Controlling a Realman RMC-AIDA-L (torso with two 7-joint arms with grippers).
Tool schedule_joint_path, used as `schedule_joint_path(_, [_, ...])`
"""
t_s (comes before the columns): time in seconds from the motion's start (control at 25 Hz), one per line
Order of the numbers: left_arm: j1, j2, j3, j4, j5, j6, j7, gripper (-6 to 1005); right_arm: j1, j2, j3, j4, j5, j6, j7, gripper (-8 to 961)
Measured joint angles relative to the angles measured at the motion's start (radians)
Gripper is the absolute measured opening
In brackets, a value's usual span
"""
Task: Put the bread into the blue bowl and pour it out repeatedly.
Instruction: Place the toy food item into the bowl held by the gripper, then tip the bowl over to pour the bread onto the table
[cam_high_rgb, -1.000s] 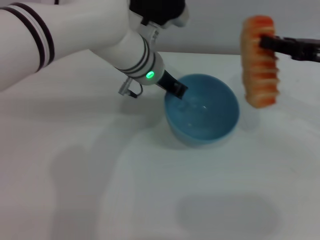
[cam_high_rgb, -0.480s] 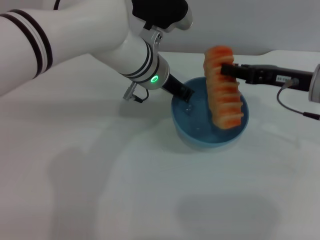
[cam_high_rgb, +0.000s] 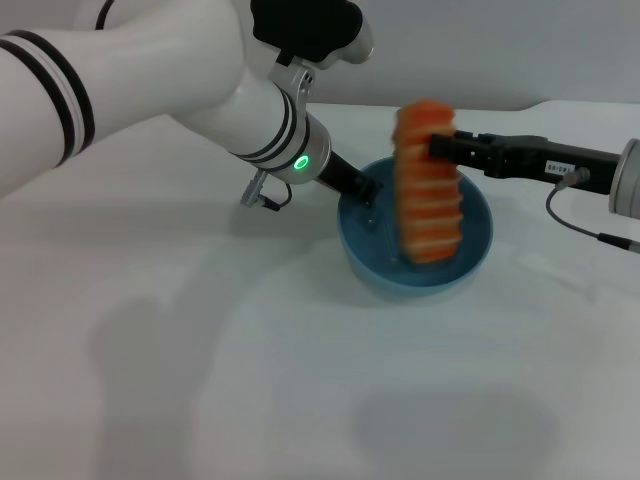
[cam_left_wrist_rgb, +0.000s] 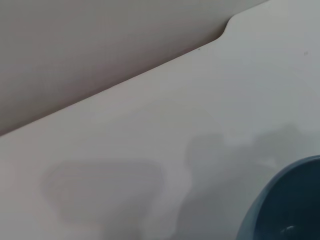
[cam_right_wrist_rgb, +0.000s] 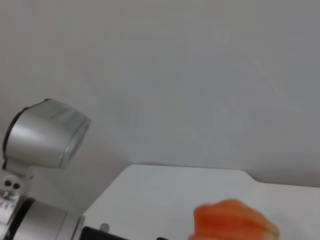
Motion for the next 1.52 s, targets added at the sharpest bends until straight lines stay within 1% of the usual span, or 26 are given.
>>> schedule_joint_path(0.2, [0.008, 0.004, 0.0, -0.005, -0.017, -0.002, 0.0, -1, 0.005, 0.0, -0.001, 0.022, 0.002, -0.002, -0.002, 388])
schedule_joint_path(0.32, [0.009, 0.004, 0.004, -0.005, -0.018, -0.009, 0.0, -1, -0.012, 0.0, 0.011, 0.012, 0.016, -0.014, -0.004, 431])
schedule_joint_path(0.4, [0.009, 0.005, 0.007, -0.006, -0.014, -0.025, 0.0, -1, -0.068, -0.005, 0.021, -0.048, 0.087, -0.033, -0.02, 454])
schedule_joint_path(0.44, [0.009, 0.005, 0.007, -0.006, -0.014, -0.025, 0.0, -1, -0.068, -0.005, 0.021, -0.048, 0.087, -0.033, -0.02, 466])
schedule_joint_path(0.48, [0.01, 0.005, 0.008, -0.009, -0.01, -0.035, 0.0, -1, -0.099, -0.005, 0.021, -0.087, 0.119, -0.044, -0.024, 478])
schedule_joint_path(0.52, [0.01, 0.007, 0.013, -0.016, -0.006, -0.057, 0.005, -1, -0.164, -0.009, 0.028, -0.174, 0.18, -0.09, -0.026, 488])
schedule_joint_path(0.56, [0.01, 0.007, 0.013, -0.016, -0.006, -0.057, 0.005, -1, -0.164, -0.009, 0.028, -0.174, 0.18, -0.09, -0.026, 498])
schedule_joint_path(0.6, [0.01, 0.008, 0.016, -0.019, -0.004, -0.066, 0.011, -1, -0.194, -0.011, 0.037, -0.212, 0.198, -0.122, -0.026, 507])
schedule_joint_path(0.68, [0.006, 0.011, 0.017, -0.023, 0.019, -0.072, 0.025, -2, -0.252, -0.012, 0.081, -0.289, 0.218, -0.186, -0.029, 527])
schedule_joint_path(0.76, [-0.004, 0.012, 0.013, -0.023, 0.066, -0.072, 0.029, -2, -0.288, -0.008, 0.148, -0.319, 0.208, -0.204, -0.04, 524])
schedule_joint_path(0.88, [-0.03, 0.009, 0.012, -0.024, 0.145, -0.082, 0.025, -2, -0.315, -0.008, 0.238, -0.275, 0.166, -0.202, -0.133, 521])
schedule_joint_path(1.08, [-0.101, 0.005, 0.019, -0.036, 0.201, -0.084, 0.018, -2, -0.36, -0.005, 0.285, -0.12, 0.16, -0.179, -0.493, 514])
schedule_joint_path(1.16, [-0.126, 0.005, 0.019, -0.036, 0.222, -0.082, 0.018, -2, -0.369, -0.004, 0.311, -0.06, 0.161, -0.16, -0.584, 511])
schedule_joint_path(1.2, [-0.139, 0.005, 0.019, -0.036, 0.239, -0.08, 0.018, -2, -0.376, -0.006, 0.342, -0.013, 0.161, -0.146, -0.644, 510])
schedule_joint_path(1.28, [-0.164, 0.004, 0.024, -0.039, 0.278, -0.075, 0.018, -2, -0.379, -0.006, 0.357, 0.002, 0.162, -0.143, -0.668, 508])
schedule_joint_path(1.44, [-0.211, 0.0, 0.047, -0.061, 0.328, -0.064, 0.016, -2, -0.396, -0.003, 0.404, 0.056, 0.177, -0.14, -0.795, 502])
schedule_joint_path(1.52, [-0.219, 0.0, 0.048, -0.062, 0.345, -0.058, 0.016, -2, -0.401, -0.003, 0.435, 0.089, 0.203, -0.136, -0.844, 500])
